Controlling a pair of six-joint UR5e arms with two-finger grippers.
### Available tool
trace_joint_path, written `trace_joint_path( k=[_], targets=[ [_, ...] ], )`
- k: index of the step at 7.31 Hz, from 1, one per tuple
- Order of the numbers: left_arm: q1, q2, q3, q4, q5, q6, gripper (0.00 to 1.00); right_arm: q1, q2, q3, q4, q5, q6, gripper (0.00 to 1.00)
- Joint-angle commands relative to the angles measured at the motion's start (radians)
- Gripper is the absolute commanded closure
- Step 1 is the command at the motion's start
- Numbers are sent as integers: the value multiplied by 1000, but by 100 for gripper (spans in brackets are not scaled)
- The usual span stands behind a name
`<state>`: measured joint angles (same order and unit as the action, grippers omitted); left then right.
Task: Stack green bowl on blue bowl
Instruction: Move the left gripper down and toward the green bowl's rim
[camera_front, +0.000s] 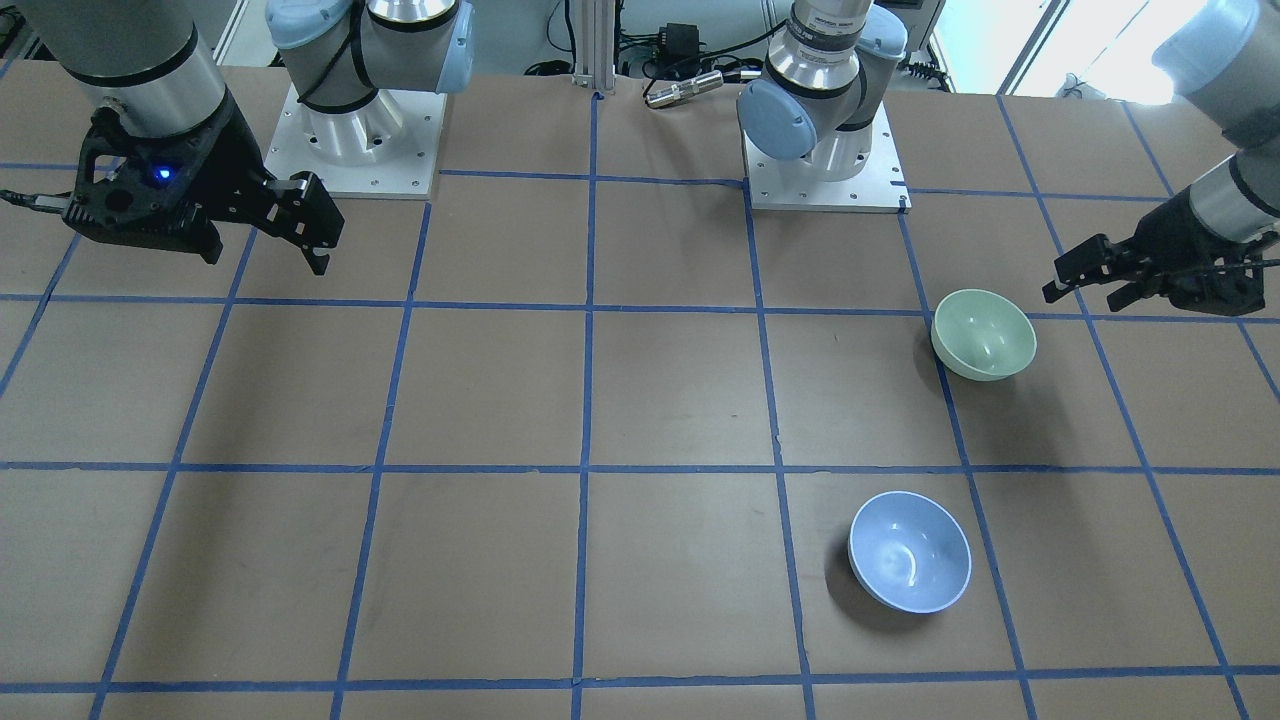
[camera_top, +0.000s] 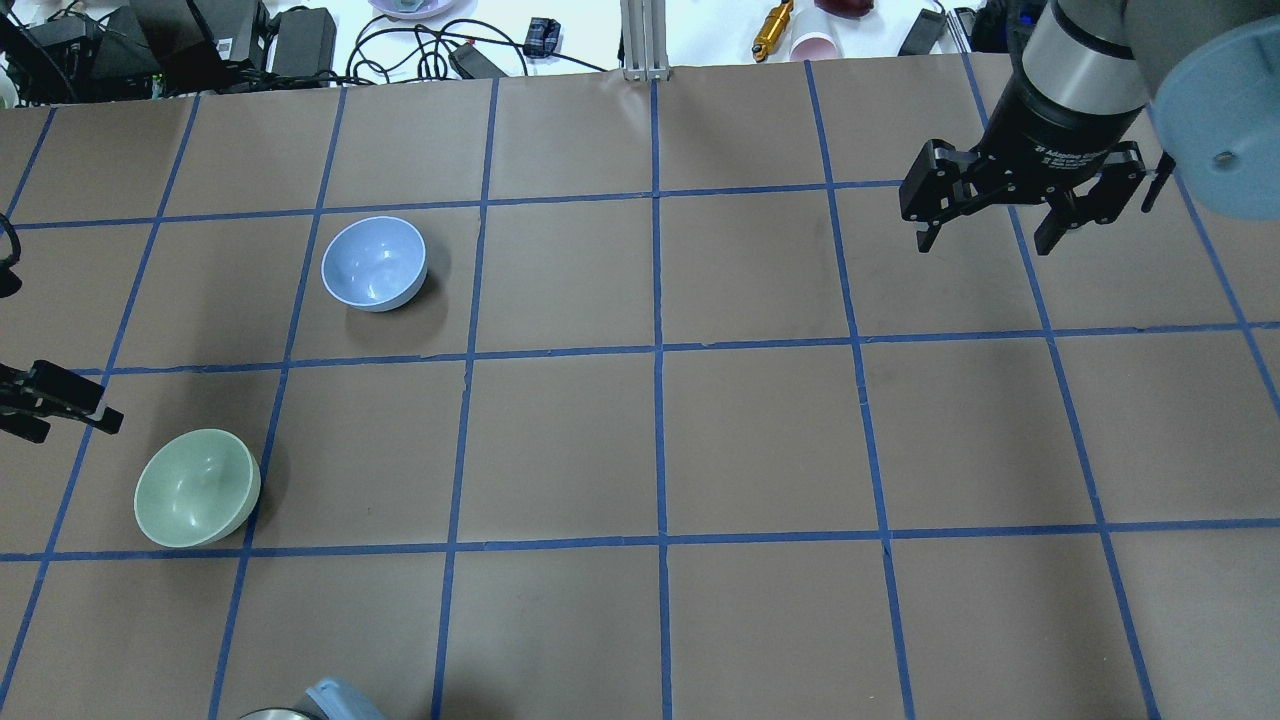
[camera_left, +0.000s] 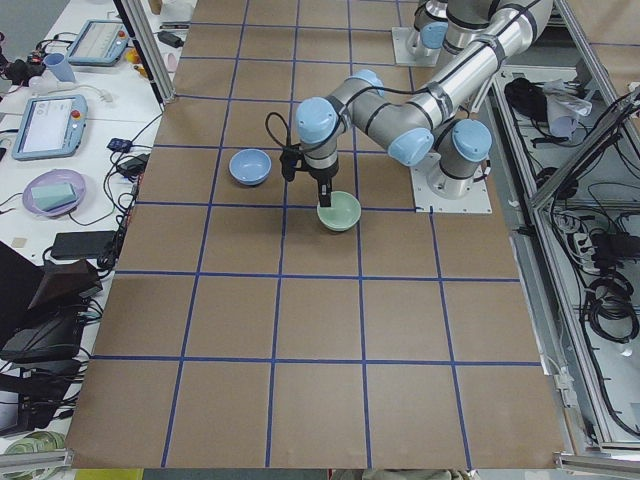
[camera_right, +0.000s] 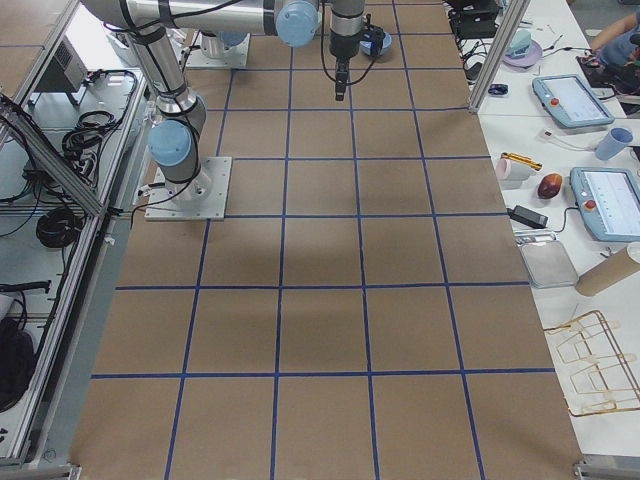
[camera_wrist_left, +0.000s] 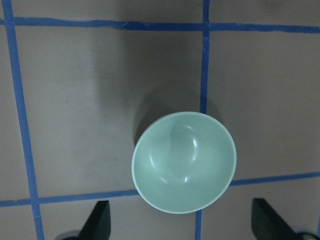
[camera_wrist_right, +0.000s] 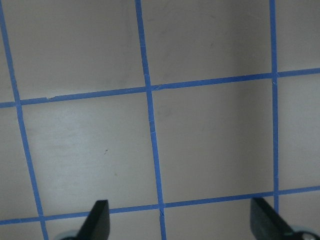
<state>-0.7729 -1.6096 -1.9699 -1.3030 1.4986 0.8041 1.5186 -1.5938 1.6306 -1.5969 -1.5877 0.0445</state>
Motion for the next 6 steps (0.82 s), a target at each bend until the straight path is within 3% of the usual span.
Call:
trace_joint_path(
  k=[1,6],
  targets=[
    [12,-21,-133,209,-9,35,0,0,0,0,0,0,0,0],
    [60,-141,-167,298,-23,128,0,0,0,0,0,0,0,0]
  ],
)
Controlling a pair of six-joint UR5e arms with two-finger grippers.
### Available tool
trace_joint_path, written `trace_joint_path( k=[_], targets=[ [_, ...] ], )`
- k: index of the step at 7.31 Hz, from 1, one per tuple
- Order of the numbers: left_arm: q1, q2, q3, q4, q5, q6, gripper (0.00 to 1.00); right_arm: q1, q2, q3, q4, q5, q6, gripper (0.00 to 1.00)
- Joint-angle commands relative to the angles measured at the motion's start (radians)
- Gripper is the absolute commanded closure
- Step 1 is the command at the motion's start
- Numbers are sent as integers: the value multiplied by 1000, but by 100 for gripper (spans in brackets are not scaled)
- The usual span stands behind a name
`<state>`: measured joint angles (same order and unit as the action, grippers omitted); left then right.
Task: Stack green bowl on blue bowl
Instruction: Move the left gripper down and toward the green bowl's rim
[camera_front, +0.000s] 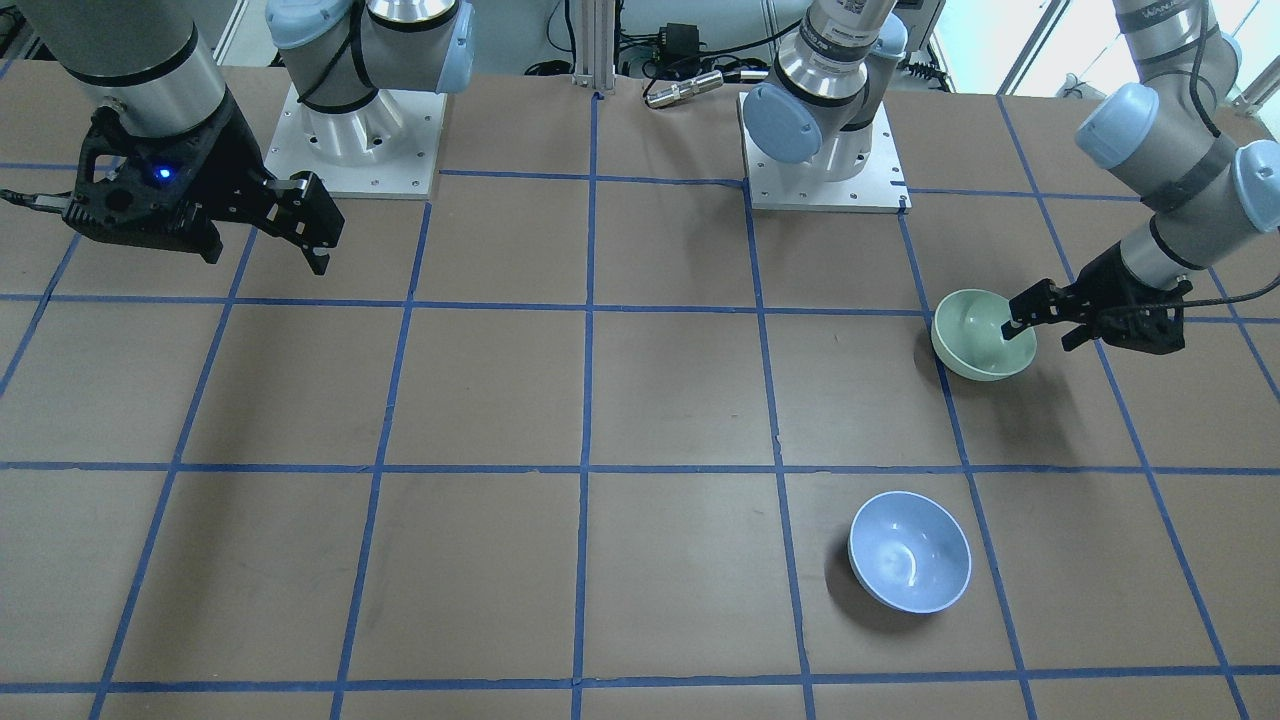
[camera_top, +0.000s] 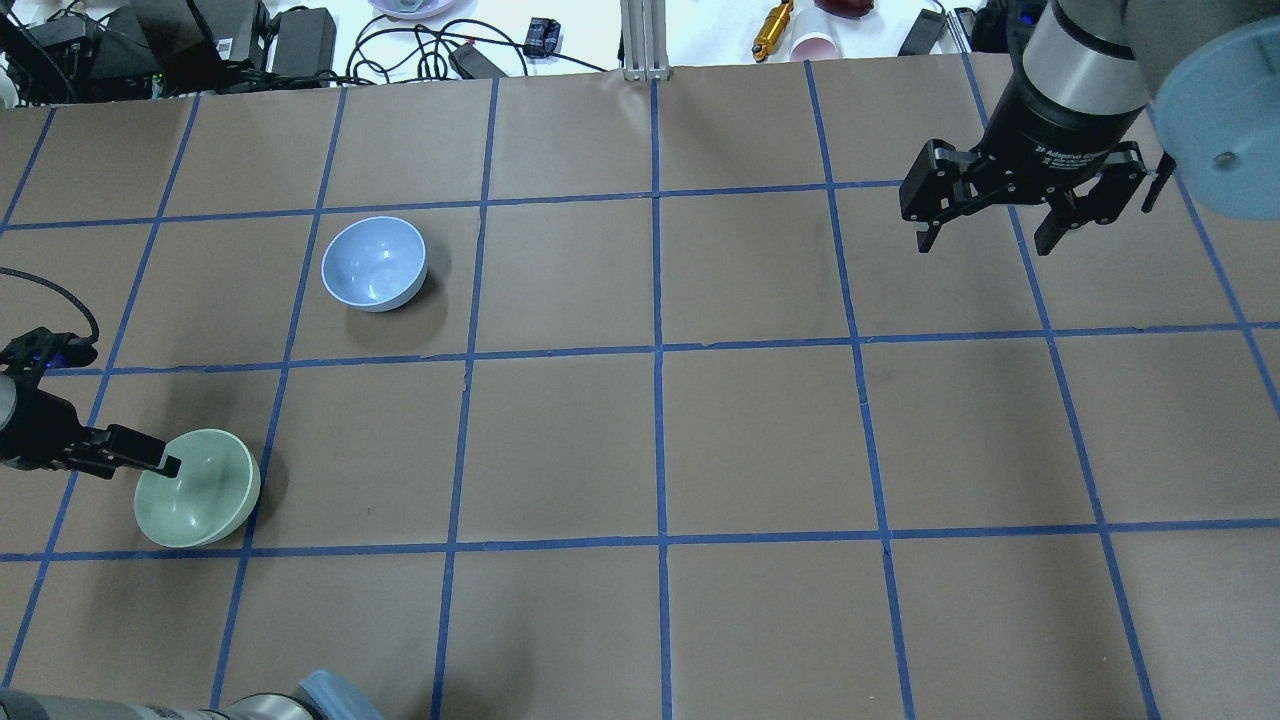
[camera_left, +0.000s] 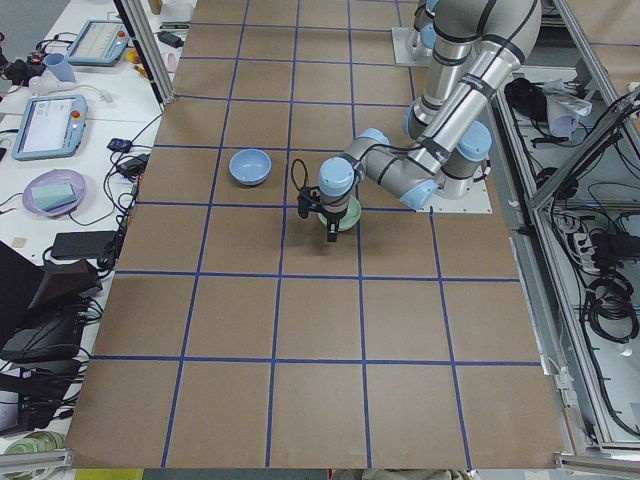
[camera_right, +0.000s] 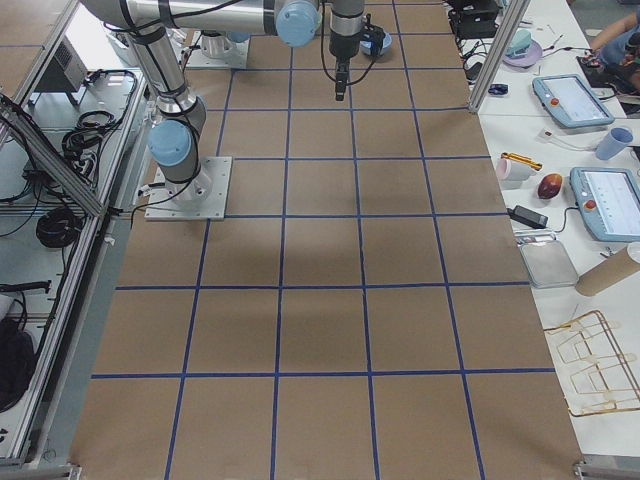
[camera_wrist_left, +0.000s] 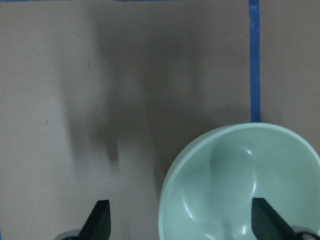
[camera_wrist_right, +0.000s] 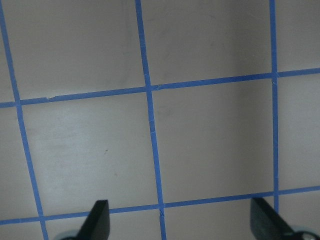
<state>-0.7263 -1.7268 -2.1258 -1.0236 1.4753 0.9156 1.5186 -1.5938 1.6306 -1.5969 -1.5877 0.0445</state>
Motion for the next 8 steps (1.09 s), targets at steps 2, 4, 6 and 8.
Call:
trace_joint_path(
  k=[2,4,6,8],
  targets=[
    [15,-36,-38,22,-3,22,0,0,0,0,0,0,0,0],
    [16,-37,-51,36,-1,22,0,0,0,0,0,0,0,0],
    [19,-40,-55,34,0,23,2,0,0,0,0,0,0,0],
    [19,-40,-74,54,0,22,3,0,0,0,0,0,0,0]
  ],
)
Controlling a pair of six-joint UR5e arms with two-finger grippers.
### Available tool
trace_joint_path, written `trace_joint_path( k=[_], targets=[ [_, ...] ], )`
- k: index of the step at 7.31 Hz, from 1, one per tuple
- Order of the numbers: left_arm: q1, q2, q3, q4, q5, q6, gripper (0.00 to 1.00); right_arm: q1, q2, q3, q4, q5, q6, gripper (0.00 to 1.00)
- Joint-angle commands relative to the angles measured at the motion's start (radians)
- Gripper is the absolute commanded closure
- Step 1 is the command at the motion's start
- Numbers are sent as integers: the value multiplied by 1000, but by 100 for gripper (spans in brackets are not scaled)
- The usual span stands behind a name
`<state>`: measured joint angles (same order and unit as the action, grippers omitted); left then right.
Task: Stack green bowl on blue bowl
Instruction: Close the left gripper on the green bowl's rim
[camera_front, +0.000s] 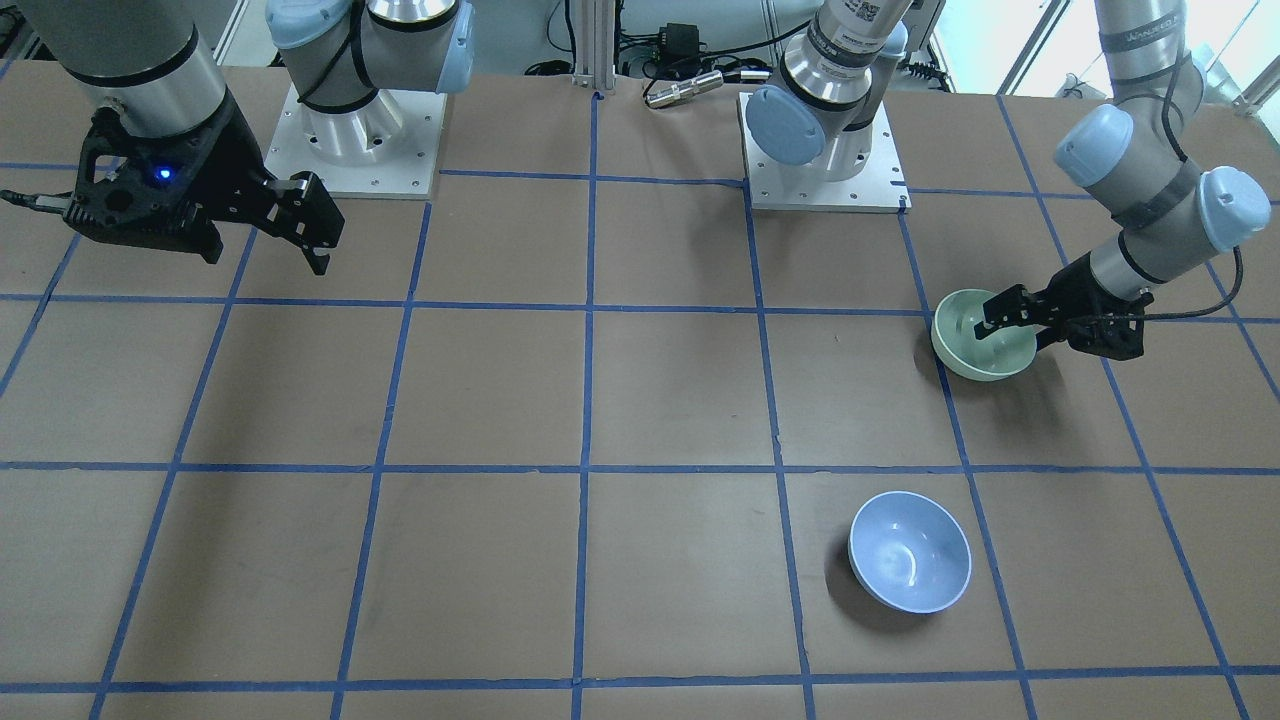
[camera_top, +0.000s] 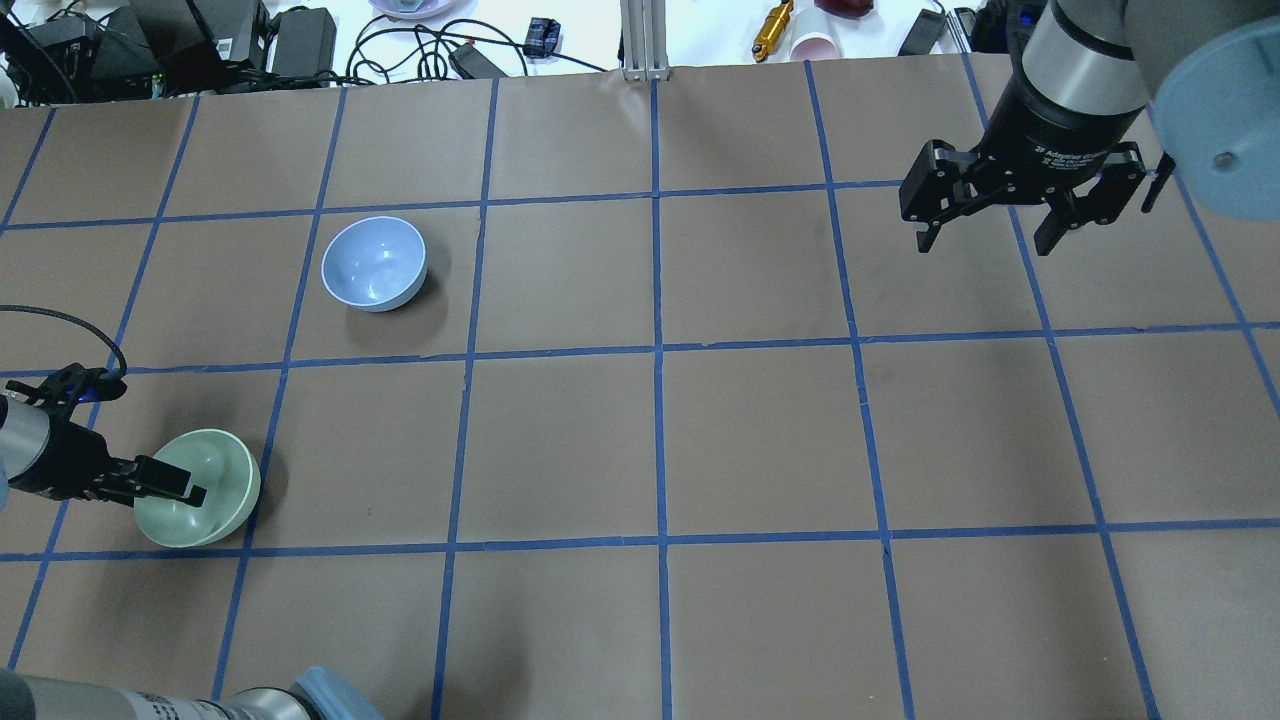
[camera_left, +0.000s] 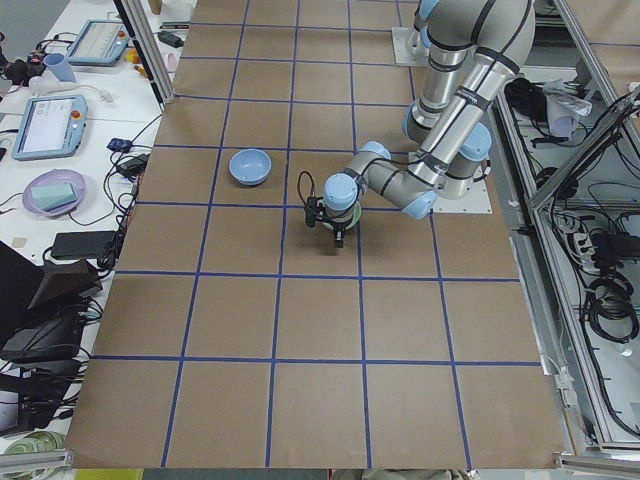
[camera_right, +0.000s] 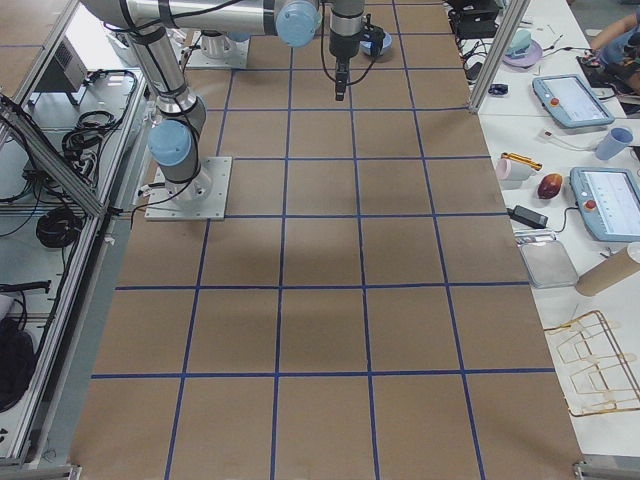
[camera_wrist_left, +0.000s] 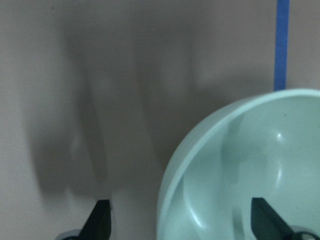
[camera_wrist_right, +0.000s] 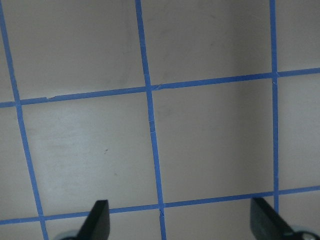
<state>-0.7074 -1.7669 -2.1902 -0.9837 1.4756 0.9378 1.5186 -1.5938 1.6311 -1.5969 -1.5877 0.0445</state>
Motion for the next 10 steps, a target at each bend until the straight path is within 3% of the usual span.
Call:
trace_joint_path(
  k=[1,3,4,5,7,10],
  targets=[
    [0,-2,-10,20,0,0,10,0,0,0,0,0,0,0],
    [0,-14,-10,23,2,0,26,0,0,0,0,2,0,0],
    [0,-17,-10,23,0,0,41,0,0,0,0,0,0,0],
    [0,-16,-10,22,2,4,66,0,0,0,0,0,0,0],
    [2,-16,-10,22,2,9,88,0,0,0,0,2,0,0],
    [2,-16,-8,22,0,13,95,0,0,0,0,0,0,0]
  ],
)
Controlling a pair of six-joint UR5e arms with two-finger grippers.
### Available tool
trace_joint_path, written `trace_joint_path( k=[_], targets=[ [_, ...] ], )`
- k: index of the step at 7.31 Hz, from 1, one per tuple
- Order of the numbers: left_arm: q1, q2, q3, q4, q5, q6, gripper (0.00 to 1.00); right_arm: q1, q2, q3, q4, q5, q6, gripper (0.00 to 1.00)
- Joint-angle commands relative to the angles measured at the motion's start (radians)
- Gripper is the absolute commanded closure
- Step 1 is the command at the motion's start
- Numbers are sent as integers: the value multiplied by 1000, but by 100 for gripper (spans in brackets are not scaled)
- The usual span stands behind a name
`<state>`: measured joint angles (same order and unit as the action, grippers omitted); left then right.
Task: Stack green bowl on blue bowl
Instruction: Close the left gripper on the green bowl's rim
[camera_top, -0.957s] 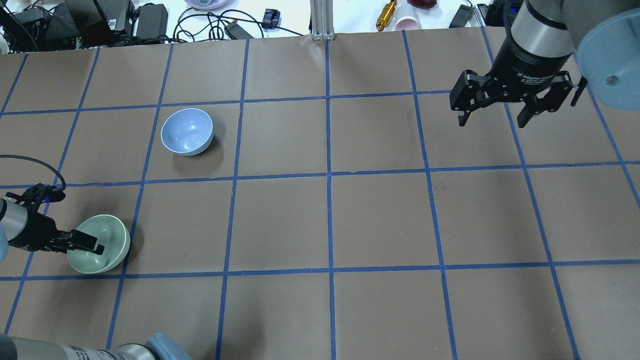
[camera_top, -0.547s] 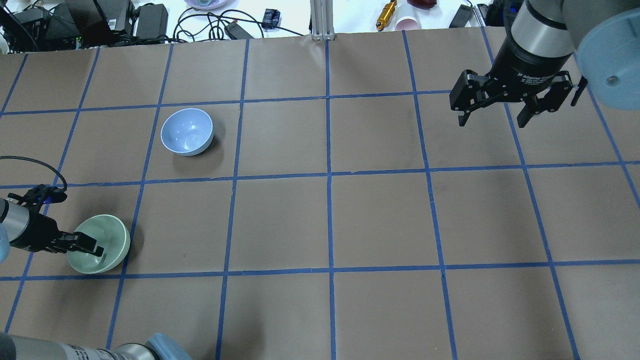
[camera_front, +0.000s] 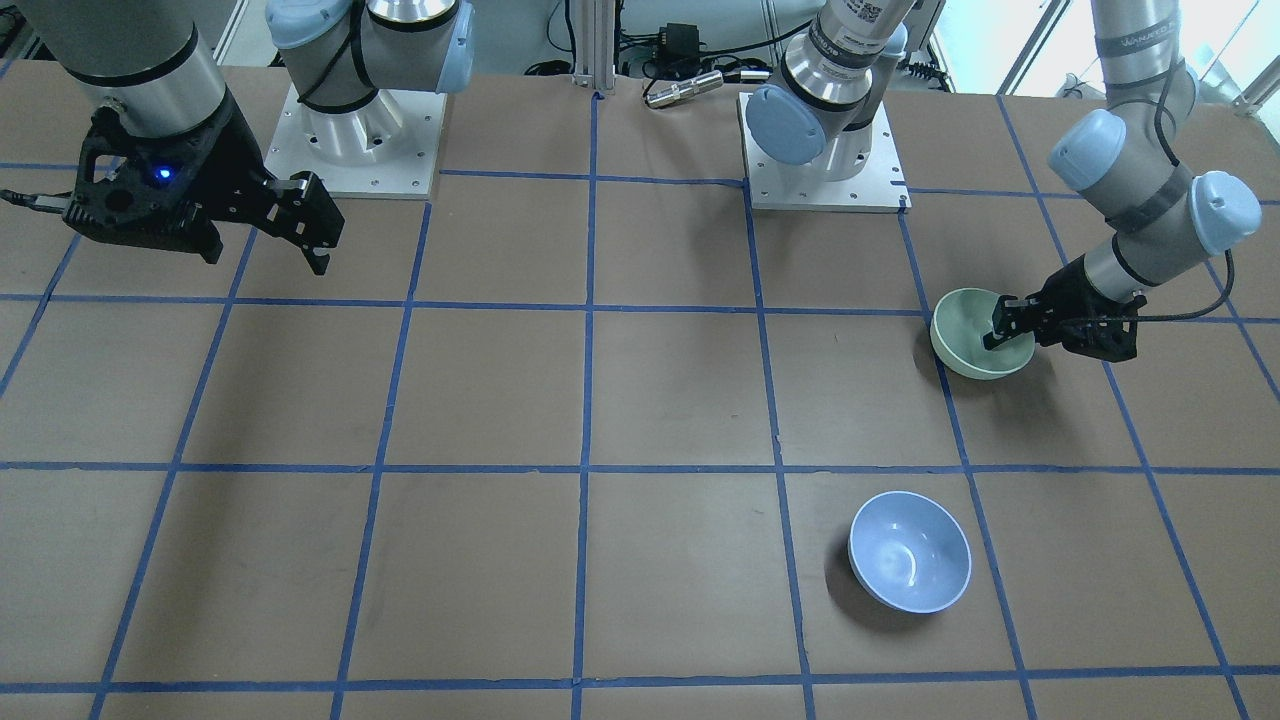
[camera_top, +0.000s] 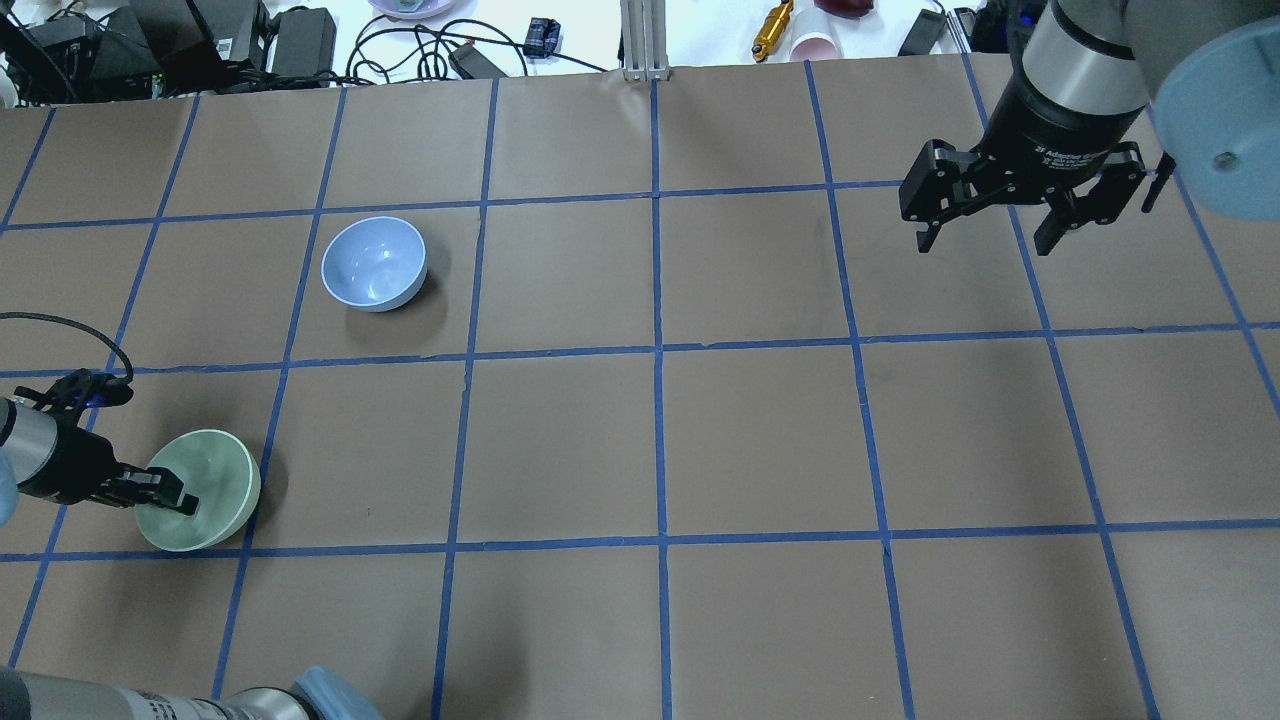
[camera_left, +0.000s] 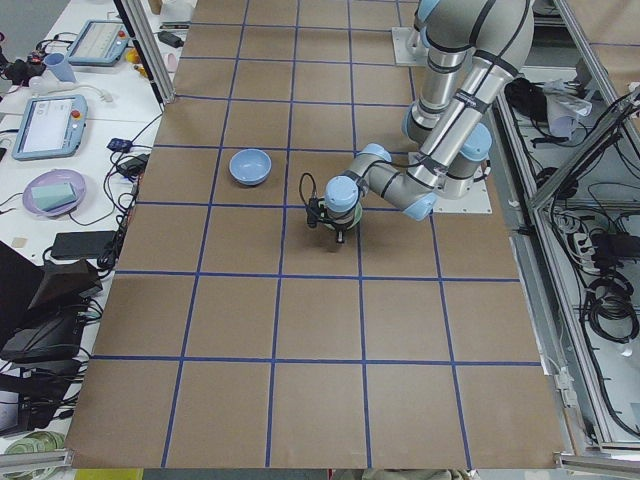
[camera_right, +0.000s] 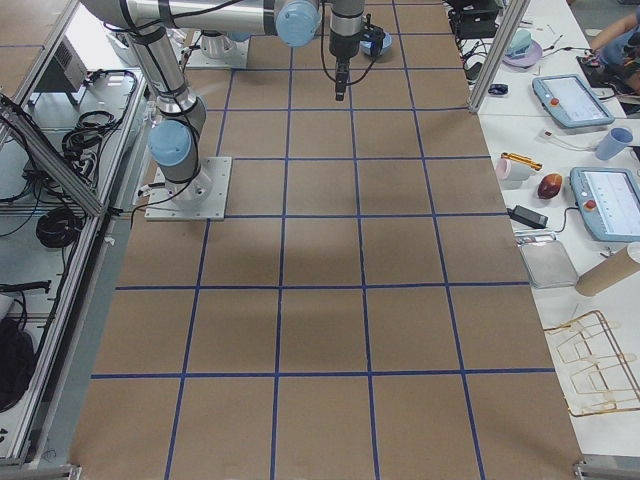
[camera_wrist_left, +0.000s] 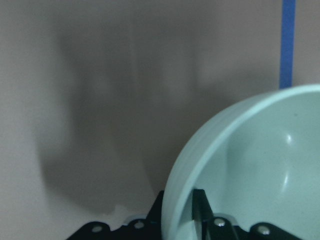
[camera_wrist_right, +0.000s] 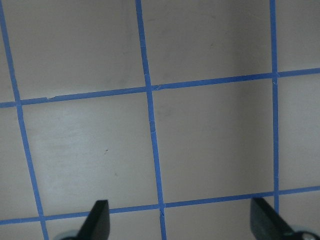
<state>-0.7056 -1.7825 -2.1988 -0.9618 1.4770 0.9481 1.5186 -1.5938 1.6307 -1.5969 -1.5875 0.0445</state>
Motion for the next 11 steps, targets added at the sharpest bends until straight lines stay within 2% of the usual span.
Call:
trace_joint_path(
  k=[1,8,9,11],
  targets=[
    [0,2,2,0,-1,6,95,0,0,0,0,0,0,0],
    [2,28,13,-17,-4,1,100,0,0,2,0,0,0,0],
    [2,29,28,-38,-38,-2,100,0,0,0,0,0,0,0],
    [11,34,167,-255,-61,0,100,0,0,0,0,0,0,0]
  ],
)
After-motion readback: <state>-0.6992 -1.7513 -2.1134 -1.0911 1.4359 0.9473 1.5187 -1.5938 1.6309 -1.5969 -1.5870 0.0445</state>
